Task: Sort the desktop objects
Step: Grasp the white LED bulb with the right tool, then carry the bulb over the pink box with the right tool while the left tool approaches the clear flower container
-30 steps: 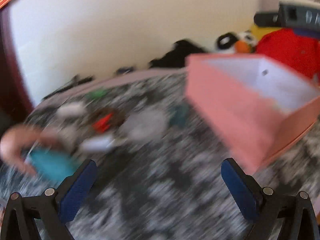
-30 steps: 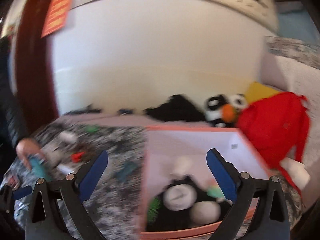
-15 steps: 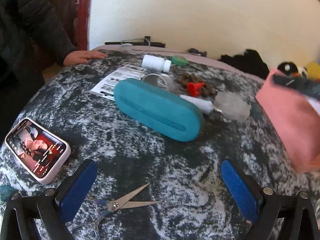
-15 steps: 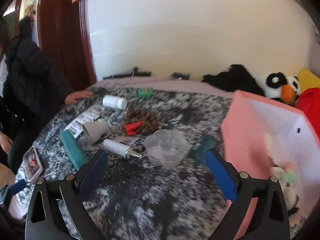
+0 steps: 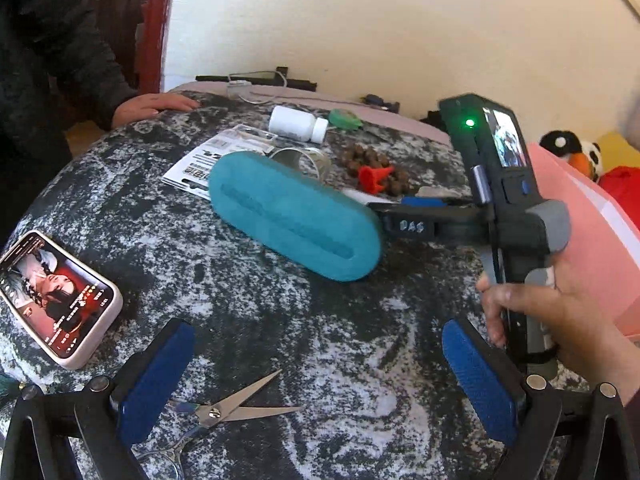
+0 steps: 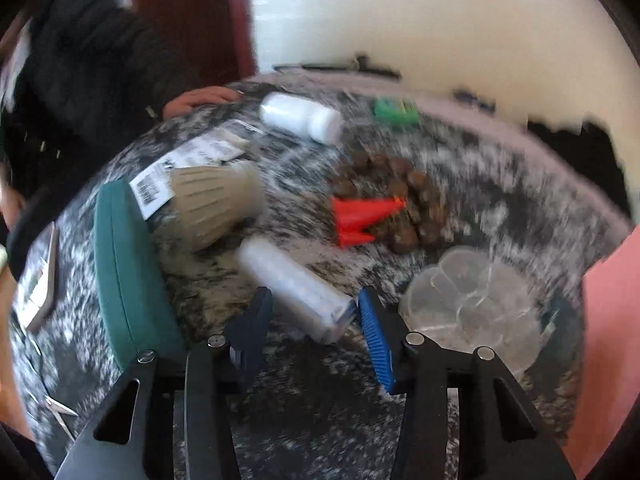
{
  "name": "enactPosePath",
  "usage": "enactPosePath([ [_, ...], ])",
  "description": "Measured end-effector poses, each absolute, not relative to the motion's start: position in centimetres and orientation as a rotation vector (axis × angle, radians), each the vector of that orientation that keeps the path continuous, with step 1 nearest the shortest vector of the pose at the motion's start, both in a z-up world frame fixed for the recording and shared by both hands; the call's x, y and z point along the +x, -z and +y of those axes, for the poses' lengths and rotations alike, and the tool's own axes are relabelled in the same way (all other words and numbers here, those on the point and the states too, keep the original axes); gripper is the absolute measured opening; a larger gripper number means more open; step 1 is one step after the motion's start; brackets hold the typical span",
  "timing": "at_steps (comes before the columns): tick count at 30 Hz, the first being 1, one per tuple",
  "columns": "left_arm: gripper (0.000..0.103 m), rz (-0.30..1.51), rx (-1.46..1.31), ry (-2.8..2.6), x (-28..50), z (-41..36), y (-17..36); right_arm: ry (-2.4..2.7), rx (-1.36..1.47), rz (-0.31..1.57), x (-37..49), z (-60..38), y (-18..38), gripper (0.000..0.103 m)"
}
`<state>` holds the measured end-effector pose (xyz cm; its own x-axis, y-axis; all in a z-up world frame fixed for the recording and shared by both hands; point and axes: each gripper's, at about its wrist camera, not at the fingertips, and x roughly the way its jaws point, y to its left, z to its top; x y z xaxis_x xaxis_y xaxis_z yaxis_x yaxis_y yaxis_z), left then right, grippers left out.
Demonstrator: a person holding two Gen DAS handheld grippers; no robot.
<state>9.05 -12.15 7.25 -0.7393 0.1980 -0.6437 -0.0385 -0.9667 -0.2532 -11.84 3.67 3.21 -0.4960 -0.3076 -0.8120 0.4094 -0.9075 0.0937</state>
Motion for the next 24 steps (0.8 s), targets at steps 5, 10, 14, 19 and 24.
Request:
enactPosePath([
  [5,0.102,-0.345,-1.112,-2.789,8.8,-12.4,-6.6,2.343,1.279,0.096,-12.0,4.3,-2.0,0.058],
  [10,0.102,-0.317,-1.13,-2.788,8.9,-12.1,-6.2,2.406,1.241,0.127,-11.9,3.7,-2.0,0.034],
  [14,0.102,-0.263,-1.129,-2.809,9.1,-11.6,-6.0,2.491,1.244,0.25,-11.5,2.8,-2.2,0.033],
  [19,0.102,-0.176,-1.131,-2.837,8.9,-10.9,-5.8,2.563,1.237,0.348,-9.5,2.4,-3.7,0.033],
  [24,0.102,-0.219,-1.128,-2.844,8.4,-11.0,-5.5,2.594,1.191,0.262,-5.9,4.1,-7.9,0.032],
])
